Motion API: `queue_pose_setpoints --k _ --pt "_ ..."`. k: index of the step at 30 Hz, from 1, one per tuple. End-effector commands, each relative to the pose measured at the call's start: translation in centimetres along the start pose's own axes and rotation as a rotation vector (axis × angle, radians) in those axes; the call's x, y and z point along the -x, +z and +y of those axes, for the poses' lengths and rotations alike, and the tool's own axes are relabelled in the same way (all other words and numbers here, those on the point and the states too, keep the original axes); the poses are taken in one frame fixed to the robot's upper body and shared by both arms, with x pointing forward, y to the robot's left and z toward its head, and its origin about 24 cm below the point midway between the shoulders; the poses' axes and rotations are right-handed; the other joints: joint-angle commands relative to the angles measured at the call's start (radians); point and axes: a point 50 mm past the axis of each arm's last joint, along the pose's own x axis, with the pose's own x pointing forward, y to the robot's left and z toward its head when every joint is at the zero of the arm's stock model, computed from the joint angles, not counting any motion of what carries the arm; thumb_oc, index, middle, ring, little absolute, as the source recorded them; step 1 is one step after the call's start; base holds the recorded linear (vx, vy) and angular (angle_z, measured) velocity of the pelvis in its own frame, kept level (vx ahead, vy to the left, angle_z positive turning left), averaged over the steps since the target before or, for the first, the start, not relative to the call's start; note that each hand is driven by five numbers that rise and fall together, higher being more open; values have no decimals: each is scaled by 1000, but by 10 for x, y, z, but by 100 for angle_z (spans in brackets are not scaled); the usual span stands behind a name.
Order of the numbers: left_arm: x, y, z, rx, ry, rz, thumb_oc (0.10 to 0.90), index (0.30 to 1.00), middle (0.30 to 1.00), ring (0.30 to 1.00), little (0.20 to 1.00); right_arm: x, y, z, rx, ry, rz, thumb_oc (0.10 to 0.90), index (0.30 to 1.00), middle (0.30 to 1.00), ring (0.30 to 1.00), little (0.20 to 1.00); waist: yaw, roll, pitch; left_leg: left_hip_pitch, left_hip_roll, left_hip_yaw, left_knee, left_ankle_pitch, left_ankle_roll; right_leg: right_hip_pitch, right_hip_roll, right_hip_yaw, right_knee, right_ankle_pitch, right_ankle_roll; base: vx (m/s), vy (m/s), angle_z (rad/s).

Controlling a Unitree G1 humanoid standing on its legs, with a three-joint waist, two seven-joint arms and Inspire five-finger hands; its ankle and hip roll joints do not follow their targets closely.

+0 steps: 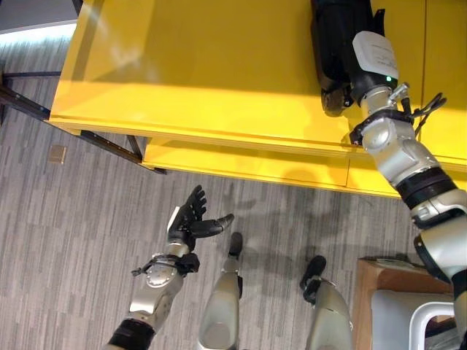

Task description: Move parts from the plastic box to the shelf.

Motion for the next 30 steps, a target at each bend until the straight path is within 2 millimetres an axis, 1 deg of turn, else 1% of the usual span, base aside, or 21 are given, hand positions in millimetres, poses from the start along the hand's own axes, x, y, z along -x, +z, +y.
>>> queue_pose_setpoints --k 1,5,8,14,19,20,26,27,30 --pt "-1 42 -3 -3 -46 -210 900 1000 1000 1000 1000 -16 27 -18 14 -22 -85 900 1000 1000 1000 1000 31 -41 -17 30 35 25 22 -34 3 123 -45 16 -163 119 66 0 0 0" --pt "-1 42 -2 0 -41 -209 900 1000 1000 1000 1000 -15 31 -17 10 -14 -103 900 1000 1000 1000 1000 28 -44 -17 32 36 27 21 -34 3 124 -43 18 -163 118 66 0 0 0" --pt "-1 41 0 0 -34 -206 900 1000 1000 1000 1000 -13 38 -15 -3 -7 -132 900 1000 1000 1000 1000 24 -49 -17 38 37 31 20 -35 2 125 -43 21 -163 118 65 0 0 0" --pt "-1 41 1 -1 -24 -203 900 1000 1000 1000 1000 -7 48 -8 -55 10 -178 900 1000 1000 1000 1000 13 -56 -18 47 40 32 19 -36 -1 129 -40 25 -162 116 64 0 0 0" --pt "0 39 2 -1 -16 -196 900 1000 1000 1000 1000 -2 55 -7 -84 14 -216 900 1000 1000 1000 1000 8 -62 -20 52 42 35 19 -37 -1 132 -37 26 -162 115 64 0 0 0" --pt "1 37 3 2 -10 -190 900 1000 1000 1000 1000 2 59 -6 -106 14 -241 900 1000 1000 1000 1000 3 -66 -20 55 44 37 20 -38 -1 135 -36 26 -162 114 64 0 0 0" --pt "1 37 5 4 4 -188 900 1000 1000 1000 1000 9 68 -8 -153 1 -295 900 1000 1000 1000 1000 -3 -74 -22 61 48 38 21 -40 -1 139 -34 30 -162 111 63 0 0 0" --pt "1 37 6 4 5 -188 900 1000 1000 1000 1000 12 73 -10 -167 -5 -325 900 1000 1000 1000 1000 -7 -78 -24 63 49 39 21 -42 -2 140 -33 31 -163 110 62 0 0 0" --pt "2 37 8 2 13 -186 900 1000 1000 1000 1000 16 78 -13 -190 -19 -357 900 1000 1000 1000 1000 -10 -84 -26 66 51 39 22 -43 -3 141 -31 34 -162 109 62 0 0 0"
